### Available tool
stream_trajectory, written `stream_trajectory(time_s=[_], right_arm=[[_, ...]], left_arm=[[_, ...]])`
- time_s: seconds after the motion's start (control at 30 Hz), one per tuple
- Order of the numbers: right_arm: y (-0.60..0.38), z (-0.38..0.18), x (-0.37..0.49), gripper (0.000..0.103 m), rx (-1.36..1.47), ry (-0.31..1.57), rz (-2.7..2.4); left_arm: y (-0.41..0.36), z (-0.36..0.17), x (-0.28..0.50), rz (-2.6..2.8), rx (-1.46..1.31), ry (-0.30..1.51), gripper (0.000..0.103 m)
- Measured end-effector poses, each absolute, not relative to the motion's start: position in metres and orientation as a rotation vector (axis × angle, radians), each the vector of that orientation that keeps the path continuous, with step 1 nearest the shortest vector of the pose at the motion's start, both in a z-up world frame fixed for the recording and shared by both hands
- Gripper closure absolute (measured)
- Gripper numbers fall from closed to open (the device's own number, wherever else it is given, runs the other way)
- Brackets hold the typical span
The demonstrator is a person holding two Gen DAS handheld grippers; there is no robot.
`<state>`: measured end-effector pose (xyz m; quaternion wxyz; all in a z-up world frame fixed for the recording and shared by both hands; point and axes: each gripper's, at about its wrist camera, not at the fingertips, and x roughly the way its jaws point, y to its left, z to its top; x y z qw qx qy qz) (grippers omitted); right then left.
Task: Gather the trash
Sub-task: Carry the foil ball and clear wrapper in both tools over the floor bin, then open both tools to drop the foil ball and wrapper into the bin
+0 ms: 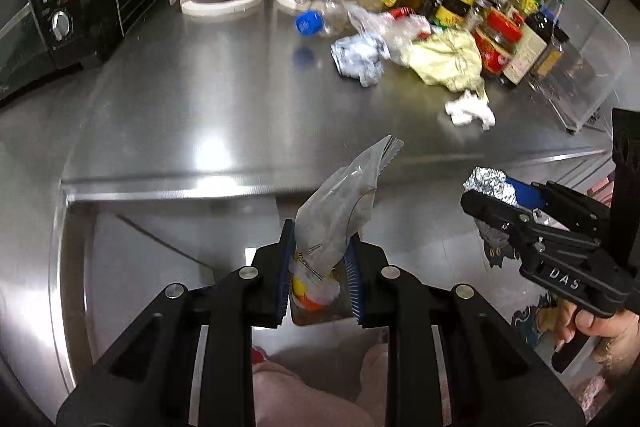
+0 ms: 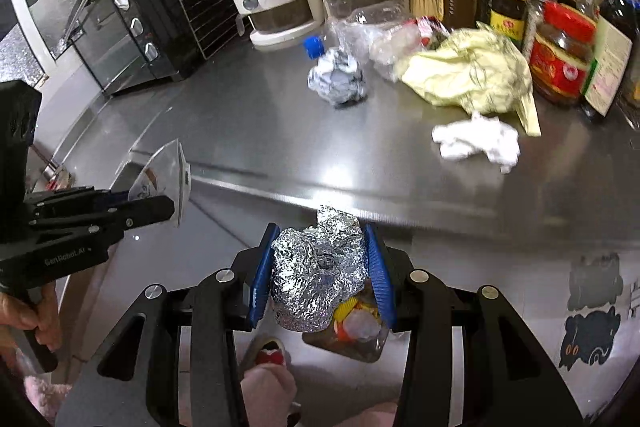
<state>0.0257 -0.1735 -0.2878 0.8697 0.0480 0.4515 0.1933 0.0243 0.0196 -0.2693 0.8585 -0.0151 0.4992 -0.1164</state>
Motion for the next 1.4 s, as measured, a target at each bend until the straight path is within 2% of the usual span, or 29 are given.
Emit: stream_trajectory(time_s=[0.47, 1.07, 1.4], right_arm=[[-0.178, -0.357, 0.000, 0.059, 0.154, 1.093, 0.370], [-0.186, -0.480, 0.029, 0.059, 0.268, 1.257, 0.267], [-0.179, -0.537, 0.039, 0.058, 0.291, 1.351, 0.204]], left_arm=[[0.016, -0.341, -0.003, -0.256, -0.055, 1.190, 0.081], [-0.015, -0.483, 0.022, -0.288, -0.003, 1.332, 0.080], [-0.024, -0.542, 0.033, -0.278, -0.018, 1.424, 0.079]])
